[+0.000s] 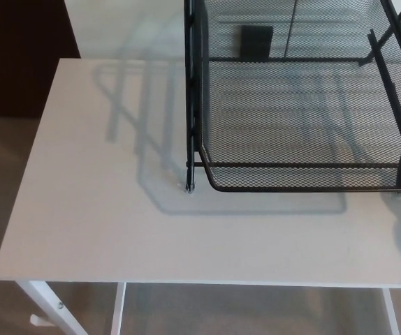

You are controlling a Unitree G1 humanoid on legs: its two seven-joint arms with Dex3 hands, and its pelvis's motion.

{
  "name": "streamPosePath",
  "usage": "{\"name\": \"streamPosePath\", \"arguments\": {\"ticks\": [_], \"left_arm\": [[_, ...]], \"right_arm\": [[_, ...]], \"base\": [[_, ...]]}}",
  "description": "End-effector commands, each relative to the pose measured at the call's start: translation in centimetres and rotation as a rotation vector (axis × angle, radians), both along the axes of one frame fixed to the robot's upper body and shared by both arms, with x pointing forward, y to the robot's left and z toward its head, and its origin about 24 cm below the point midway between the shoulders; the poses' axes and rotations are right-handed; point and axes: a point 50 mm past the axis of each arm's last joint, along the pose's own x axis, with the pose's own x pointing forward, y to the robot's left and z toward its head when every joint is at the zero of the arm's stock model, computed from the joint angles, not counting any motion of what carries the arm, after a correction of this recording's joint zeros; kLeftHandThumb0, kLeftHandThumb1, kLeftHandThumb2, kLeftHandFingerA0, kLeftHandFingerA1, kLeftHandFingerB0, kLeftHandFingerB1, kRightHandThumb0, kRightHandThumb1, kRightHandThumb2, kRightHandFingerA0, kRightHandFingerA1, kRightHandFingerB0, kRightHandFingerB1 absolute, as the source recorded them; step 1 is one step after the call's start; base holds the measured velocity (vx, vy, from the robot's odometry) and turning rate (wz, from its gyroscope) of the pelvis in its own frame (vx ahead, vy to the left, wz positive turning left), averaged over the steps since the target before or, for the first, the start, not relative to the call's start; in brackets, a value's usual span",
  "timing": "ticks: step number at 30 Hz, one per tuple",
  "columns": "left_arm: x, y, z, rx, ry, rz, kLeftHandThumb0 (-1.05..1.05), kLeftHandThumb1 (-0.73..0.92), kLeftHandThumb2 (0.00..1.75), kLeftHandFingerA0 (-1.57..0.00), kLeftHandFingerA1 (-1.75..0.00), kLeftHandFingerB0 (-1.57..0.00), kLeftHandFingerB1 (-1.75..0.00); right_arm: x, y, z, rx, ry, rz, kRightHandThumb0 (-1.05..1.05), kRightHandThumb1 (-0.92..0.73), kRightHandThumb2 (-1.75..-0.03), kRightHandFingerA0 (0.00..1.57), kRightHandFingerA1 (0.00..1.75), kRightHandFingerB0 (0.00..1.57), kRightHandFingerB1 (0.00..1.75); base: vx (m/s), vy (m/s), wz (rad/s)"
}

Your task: The robot walks towards a desk on which a file tray is kept in the middle and a toilet paper roll is kept on its right. The robot uses its right hand to hook on finger in the gap of the roll and grabs it, lifts it and places it on the tray.

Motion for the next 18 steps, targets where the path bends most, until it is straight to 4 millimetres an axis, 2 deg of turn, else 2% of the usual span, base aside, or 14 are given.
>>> {"name": "streamPosePath", "arguments": {"ticks": [1,2,3,4,5,6,7,8,9,13,14,15,16,18], "left_arm": [[-0.3,0.4,-0.2,0.017,0.023,0.033,-0.83,0.69,1.13,-0.19,-0.66,-0.14,-0.59],[-0.4,0.5,-0.3,0.016,0.021,0.034,-0.83,0.69,1.13,-0.19,-0.66,-0.14,-0.59],[-0.5,0.5,-0.4,0.017,0.026,0.04,-0.84,0.69,1.12,-0.19,-0.66,-0.15,-0.59],[-0.5,0.6,-0.4,0.015,0.026,0.051,-0.86,0.91,0.67,-0.18,-0.71,-0.16,-0.56],[-0.6,0.7,-0.5,0.014,0.033,0.067,-0.81,0.68,1.13,-0.19,-0.65,-0.13,-0.57],[-0.6,0.8,-0.6,0.018,0.043,0.063,-0.81,0.68,1.13,-0.19,-0.65,-0.13,-0.57],[-0.7,0.9,-0.7,0.027,0.058,0.071,-0.85,0.92,0.67,-0.24,-0.72,-0.19,-0.56],[-0.7,0.9,-0.7,0.025,0.059,0.07,-0.85,0.92,0.67,-0.24,-0.72,-0.19,-0.56],[-0.7,0.8,-0.8,0.012,0.046,0.078,-0.85,0.9,0.66,-0.19,-0.71,-0.15,-0.56],[-0.7,0.8,-0.8,0.017,0.048,0.069,-0.83,0.92,0.66,-0.22,-0.7,-0.2,-0.56],[-0.7,0.8,-0.8,0.035,0.06,0.044,-0.81,0.69,1.13,-0.25,-0.67,-0.17,-0.58],[-0.7,0.7,-0.7,0.044,0.068,0.026,-0.81,0.69,1.13,-0.25,-0.67,-0.17,-0.58],[-0.6,0.8,-0.7,0.043,0.071,0.029,-0.83,0.92,0.67,-0.23,-0.68,-0.2,-0.54],[-0.7,0.8,-0.7,0.041,0.067,0.035,-0.83,0.92,0.66,-0.22,-0.68,-0.19,-0.54]], "right_arm": [[0.3,0.2,-1.6,-0.143,-0.08,0.045,-0.11,-0.69,-0.61,0.88,1.26,0.84,0.53],[0.4,0.2,-1.7,-0.153,-0.097,0.054,-0.11,-0.69,-0.61,0.88,1.26,0.84,0.53],[0.4,0.3,-1.7,-0.159,-0.118,0.066,-0.09,-0.69,-0.6,0.93,1.15,0.92,0.56],[0.5,0.3,-1.8,-0.163,-0.136,0.065,-0.1,-0.64,-0.58,0.96,1.14,0.97,0.58],[0.5,0.3,-1.9,-0.166,-0.167,0.065,-0.1,-0.65,-0.59,0.93,1.21,0.94,0.61],[0.6,0.3,-1.9,-0.162,-0.172,0.064,-0.1,-0.65,-0.59,0.93,1.21,0.94,0.61],[0.5,0.5,-2.0,-0.17,-0.264,0.088,-0.2,-0.55,-0.58,0.94,1.37,0.89,0.59],[0.4,0.4,-2.0,-0.172,-0.265,0.087,-0.2,-0.55,-0.58,0.94,1.37,0.89,0.59],[0.4,0.5,-2.0,-0.169,-0.277,0.089,-0.18,-0.58,-0.59,0.89,1.49,0.89,0.64],[0.6,0.7,-2.2,-0.162,-0.311,0.107,-0.13,-0.63,-0.59,0.94,1.38,0.92,0.7],[0.7,0.9,-2.2,-0.147,-0.327,0.112,-0.11,-0.62,-0.59,0.96,1.4,0.94,0.71],[0.6,0.9,-2.2,-0.138,-0.345,0.118,-0.11,-0.62,-0.59,0.96,1.4,0.94,0.71],[0.6,1.0,-2.3,-0.14,-0.366,0.125,-0.1,-0.61,-0.59,0.97,1.4,0.95,0.72],[0.4,1.1,-2.6,-0.126,-0.377,0.127,-0.11,-0.63,-0.59,0.95,1.4,0.93,0.74]], "base": [[0.0,0.0,0.0],[0.0,0.0,0.0],[0.0,0.0,0.0],[0.0,0.0,0.0],[0.0,0.0,0.0],[0.0,0.0,0.0],[0.0,0.0,0.0],[0.0,0.0,0.0],[0.0,0.0,0.0],[0.0,0.0,0.0],[0.0,0.0,0.0],[0.0,0.0,0.0],[0.0,0.0,0.0],[0.0,0.0,0.0]]}}
